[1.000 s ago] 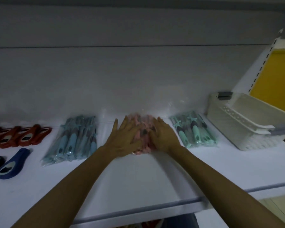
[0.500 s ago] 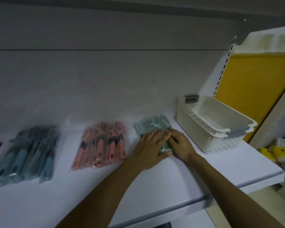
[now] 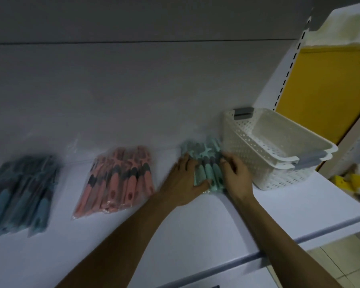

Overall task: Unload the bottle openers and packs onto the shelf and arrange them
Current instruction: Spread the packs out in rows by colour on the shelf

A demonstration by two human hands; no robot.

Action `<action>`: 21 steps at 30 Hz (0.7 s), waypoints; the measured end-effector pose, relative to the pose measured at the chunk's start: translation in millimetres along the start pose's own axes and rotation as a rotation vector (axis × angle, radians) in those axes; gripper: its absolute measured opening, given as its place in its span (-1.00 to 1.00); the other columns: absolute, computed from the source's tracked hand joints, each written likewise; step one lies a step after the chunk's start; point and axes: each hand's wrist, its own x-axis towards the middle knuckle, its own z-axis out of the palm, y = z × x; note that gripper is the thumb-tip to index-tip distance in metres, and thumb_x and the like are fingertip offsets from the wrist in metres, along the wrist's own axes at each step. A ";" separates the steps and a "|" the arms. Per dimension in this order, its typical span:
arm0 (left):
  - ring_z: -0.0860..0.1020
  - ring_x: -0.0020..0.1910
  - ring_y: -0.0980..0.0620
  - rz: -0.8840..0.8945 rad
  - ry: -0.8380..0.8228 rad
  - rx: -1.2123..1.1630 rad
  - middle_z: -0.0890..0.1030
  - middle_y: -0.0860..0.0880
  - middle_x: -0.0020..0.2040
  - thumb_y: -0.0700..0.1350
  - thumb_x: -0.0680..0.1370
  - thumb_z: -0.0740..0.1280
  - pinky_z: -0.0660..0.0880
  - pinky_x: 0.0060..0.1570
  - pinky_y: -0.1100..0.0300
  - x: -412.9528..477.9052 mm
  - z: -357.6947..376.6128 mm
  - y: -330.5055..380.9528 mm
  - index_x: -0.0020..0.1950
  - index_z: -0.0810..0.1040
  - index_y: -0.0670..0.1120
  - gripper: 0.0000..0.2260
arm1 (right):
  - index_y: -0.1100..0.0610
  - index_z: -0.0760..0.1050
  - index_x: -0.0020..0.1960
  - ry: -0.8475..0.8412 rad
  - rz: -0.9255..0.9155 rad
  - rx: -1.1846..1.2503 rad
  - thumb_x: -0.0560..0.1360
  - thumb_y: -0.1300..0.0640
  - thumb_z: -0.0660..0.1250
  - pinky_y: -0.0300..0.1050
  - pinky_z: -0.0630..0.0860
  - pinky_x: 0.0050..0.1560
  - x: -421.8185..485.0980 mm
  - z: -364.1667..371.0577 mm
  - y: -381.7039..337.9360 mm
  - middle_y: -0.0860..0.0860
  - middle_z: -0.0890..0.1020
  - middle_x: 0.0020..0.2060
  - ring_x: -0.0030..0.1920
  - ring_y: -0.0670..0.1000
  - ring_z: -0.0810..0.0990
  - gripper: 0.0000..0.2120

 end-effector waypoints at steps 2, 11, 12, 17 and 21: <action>-0.09 0.53 -0.09 0.037 0.053 0.104 -0.10 -0.10 0.56 0.28 0.52 0.14 -0.07 0.48 -0.03 -1.4 2.9 0.8 0.54 0.02 -0.07 -0.28 | 0.08 0.46 0.34 -0.051 -0.040 -0.093 0.56 0.17 0.24 -0.25 0.36 0.23 1.6 0.0 2.9 0.00 0.54 0.25 0.21 0.00 0.51 -0.65; -0.17 0.53 -0.12 0.045 0.003 0.103 -0.13 -0.07 0.57 0.33 0.54 0.03 -0.08 0.48 -0.11 -2.8 5.4 17.7 0.55 -0.04 -0.01 -0.30 | 0.08 0.43 0.34 -0.068 -0.064 -0.047 0.61 0.09 0.17 -0.17 0.42 0.27 -0.5 0.5 -3.8 0.06 0.53 0.28 0.24 0.02 0.51 -0.68; -0.16 0.52 -0.15 0.084 -0.006 0.115 -0.14 -0.03 0.57 0.38 0.49 0.03 -0.08 0.46 -0.16 -3.7 5.3 18.5 0.55 -0.04 0.06 -0.27 | 0.10 0.46 0.28 0.012 -0.051 -0.047 0.60 0.07 0.17 -0.04 0.50 0.19 -2.2 -0.7 -4.8 0.08 0.57 0.19 0.16 0.05 0.56 -0.71; -0.13 0.52 -0.17 0.088 -0.062 0.208 -0.01 0.04 0.56 0.33 0.52 0.10 -0.05 0.42 -0.27 1.2 6.4 18.9 0.52 0.06 0.15 -0.38 | 0.21 0.62 -0.12 0.015 -0.033 -0.107 0.54 0.22 0.23 -0.02 0.57 -0.13 -0.9 -5.3 -3.1 0.09 0.67 -0.20 -0.17 0.10 0.63 -0.80; -0.15 0.53 -0.12 0.048 -0.050 0.247 -0.05 0.04 0.57 0.28 0.56 0.05 -0.09 0.44 -0.23 6.8 11.7 19.4 0.53 0.01 0.12 -0.41 | 0.19 0.61 -0.07 0.108 -0.010 -0.104 0.56 0.17 0.20 -0.04 0.56 -0.12 -3.9 -4.5 -0.8 0.08 0.66 -0.20 -0.18 0.09 0.62 -0.78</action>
